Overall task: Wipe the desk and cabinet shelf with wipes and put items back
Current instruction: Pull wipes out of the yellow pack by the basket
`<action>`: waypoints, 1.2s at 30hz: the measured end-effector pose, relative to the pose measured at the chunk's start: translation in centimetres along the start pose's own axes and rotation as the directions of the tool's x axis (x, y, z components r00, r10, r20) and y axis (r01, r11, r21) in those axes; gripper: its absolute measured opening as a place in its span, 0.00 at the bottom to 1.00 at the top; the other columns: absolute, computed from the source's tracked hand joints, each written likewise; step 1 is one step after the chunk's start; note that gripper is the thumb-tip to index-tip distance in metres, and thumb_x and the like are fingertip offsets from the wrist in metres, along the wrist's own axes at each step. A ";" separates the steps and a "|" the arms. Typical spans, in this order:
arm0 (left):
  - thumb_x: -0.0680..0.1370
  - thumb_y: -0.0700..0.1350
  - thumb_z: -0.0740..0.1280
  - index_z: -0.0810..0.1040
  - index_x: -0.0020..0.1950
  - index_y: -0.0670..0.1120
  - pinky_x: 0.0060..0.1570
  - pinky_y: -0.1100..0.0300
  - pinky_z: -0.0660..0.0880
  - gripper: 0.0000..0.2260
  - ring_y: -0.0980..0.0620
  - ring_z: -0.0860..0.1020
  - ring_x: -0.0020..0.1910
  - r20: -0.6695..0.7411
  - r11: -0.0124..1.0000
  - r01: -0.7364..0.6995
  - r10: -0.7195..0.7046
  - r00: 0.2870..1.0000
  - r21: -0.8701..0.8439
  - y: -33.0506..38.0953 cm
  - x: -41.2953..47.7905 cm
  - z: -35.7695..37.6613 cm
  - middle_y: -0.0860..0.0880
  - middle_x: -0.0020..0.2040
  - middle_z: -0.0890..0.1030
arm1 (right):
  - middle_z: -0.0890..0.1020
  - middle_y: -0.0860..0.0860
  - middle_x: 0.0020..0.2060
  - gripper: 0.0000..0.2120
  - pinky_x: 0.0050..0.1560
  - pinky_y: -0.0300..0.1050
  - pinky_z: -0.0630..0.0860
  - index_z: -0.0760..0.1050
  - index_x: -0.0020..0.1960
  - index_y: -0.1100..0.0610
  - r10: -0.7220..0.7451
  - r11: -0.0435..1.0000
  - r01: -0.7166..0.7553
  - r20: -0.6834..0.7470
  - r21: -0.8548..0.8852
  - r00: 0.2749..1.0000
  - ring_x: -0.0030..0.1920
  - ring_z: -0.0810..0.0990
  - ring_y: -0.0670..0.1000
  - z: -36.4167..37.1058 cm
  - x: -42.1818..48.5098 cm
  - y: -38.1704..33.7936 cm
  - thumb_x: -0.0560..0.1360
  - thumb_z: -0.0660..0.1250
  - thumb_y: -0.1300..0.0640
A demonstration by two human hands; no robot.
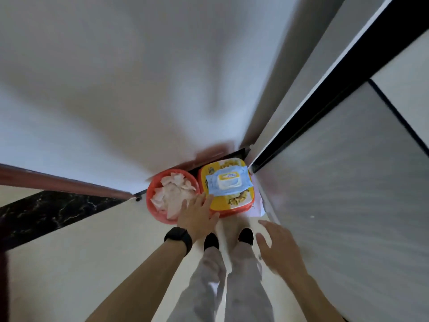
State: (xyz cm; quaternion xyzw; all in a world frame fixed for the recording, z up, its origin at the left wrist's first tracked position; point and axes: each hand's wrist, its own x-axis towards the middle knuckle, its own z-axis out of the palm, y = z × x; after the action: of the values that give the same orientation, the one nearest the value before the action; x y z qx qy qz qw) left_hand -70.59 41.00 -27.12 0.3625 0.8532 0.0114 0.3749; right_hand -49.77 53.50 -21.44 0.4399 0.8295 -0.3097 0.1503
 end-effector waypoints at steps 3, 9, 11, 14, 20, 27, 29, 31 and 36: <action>0.80 0.62 0.57 0.50 0.81 0.56 0.77 0.41 0.51 0.32 0.45 0.53 0.80 0.018 0.998 0.055 -0.054 0.998 -0.038 -0.8 5.8 1.7 0.50 0.82 0.54 | 0.78 0.51 0.62 0.16 0.61 0.45 0.69 0.76 0.65 0.55 -0.090 0.995 0.095 0.126 -0.035 0.988 0.64 0.74 0.54 2.3 6.5 0.3 0.78 0.61 0.55; 0.80 0.60 0.62 0.50 0.82 0.51 0.77 0.48 0.55 0.35 0.45 0.55 0.80 -0.025 0.997 0.064 -0.065 0.998 -0.032 -2.4 18.3 7.1 0.48 0.82 0.54 | 0.75 0.47 0.65 0.19 0.58 0.47 0.75 0.69 0.68 0.51 -0.113 0.992 0.121 0.225 -0.025 0.968 0.65 0.73 0.50 11.2 20.3 4.6 0.79 0.57 0.49; 0.80 0.61 0.63 0.49 0.82 0.52 0.76 0.49 0.58 0.37 0.45 0.57 0.79 -0.035 0.997 0.060 -0.061 0.997 -0.040 -2.6 22.3 9.3 0.48 0.82 0.54 | 0.73 0.49 0.69 0.20 0.61 0.49 0.74 0.68 0.71 0.53 -0.170 0.978 0.194 0.239 -0.081 0.956 0.69 0.71 0.51 13.7 24.0 5.8 0.80 0.57 0.51; 0.80 0.60 0.64 0.57 0.80 0.56 0.72 0.47 0.66 0.31 0.45 0.61 0.77 -0.132 0.991 0.075 -0.089 0.987 -0.107 -2.7 26.2 11.9 0.50 0.80 0.59 | 0.69 0.53 0.73 0.21 0.65 0.51 0.70 0.67 0.73 0.57 -0.280 0.945 0.307 0.203 -0.114 0.938 0.72 0.68 0.55 16.2 28.2 6.7 0.80 0.57 0.56; 0.83 0.55 0.61 0.79 0.66 0.53 0.60 0.54 0.72 0.15 0.47 0.73 0.65 -0.303 0.932 0.016 -0.134 0.944 -0.362 -3.4 28.8 13.7 0.52 0.65 0.80 | 0.74 0.53 0.67 0.24 0.61 0.49 0.71 0.65 0.73 0.55 -0.258 0.966 0.254 0.183 0.047 0.949 0.66 0.72 0.55 18.7 32.8 6.1 0.78 0.57 0.65; 0.80 0.58 0.65 0.82 0.58 0.53 0.54 0.57 0.71 0.13 0.48 0.76 0.60 -0.254 0.762 0.094 -0.326 0.911 -0.640 -3.3 30.4 13.1 0.52 0.55 0.83 | 0.74 0.50 0.65 0.26 0.61 0.49 0.73 0.73 0.68 0.52 -0.242 0.959 0.191 0.252 0.210 0.937 0.63 0.73 0.55 21.0 33.0 5.2 0.75 0.55 0.70; 0.76 0.60 0.70 0.80 0.61 0.52 0.58 0.55 0.72 0.18 0.48 0.75 0.61 -0.198 0.750 0.111 -0.309 0.930 -0.652 -3.1 30.5 12.8 0.51 0.58 0.80 | 0.72 0.49 0.68 0.30 0.59 0.53 0.74 0.72 0.69 0.52 -0.313 0.949 0.288 0.265 0.129 0.912 0.61 0.73 0.56 21.2 32.8 5.1 0.71 0.57 0.70; 0.73 0.61 0.73 0.77 0.65 0.51 0.63 0.52 0.70 0.25 0.46 0.71 0.65 -0.142 0.796 0.142 -0.275 0.951 -0.588 -2.9 30.5 12.5 0.49 0.64 0.75 | 0.74 0.49 0.67 0.29 0.54 0.54 0.75 0.72 0.68 0.52 -0.355 0.933 0.359 0.230 0.025 0.906 0.61 0.72 0.57 21.0 32.7 5.0 0.70 0.58 0.69; 0.75 0.53 0.73 0.75 0.66 0.52 0.62 0.54 0.68 0.21 0.44 0.67 0.68 -0.121 0.831 0.209 -0.312 0.942 -0.515 -2.9 31.3 11.8 0.48 0.67 0.72 | 0.80 0.50 0.56 0.12 0.56 0.48 0.74 0.77 0.60 0.52 -0.239 0.969 0.231 0.083 0.090 0.968 0.58 0.76 0.53 20.2 33.8 5.4 0.78 0.64 0.60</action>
State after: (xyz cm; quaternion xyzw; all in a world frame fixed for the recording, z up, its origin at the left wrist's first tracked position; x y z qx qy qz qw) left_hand -78.99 55.54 -56.25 0.1310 0.8962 0.2145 0.3655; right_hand -64.98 64.23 -56.49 0.3292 0.8549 -0.3780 0.1334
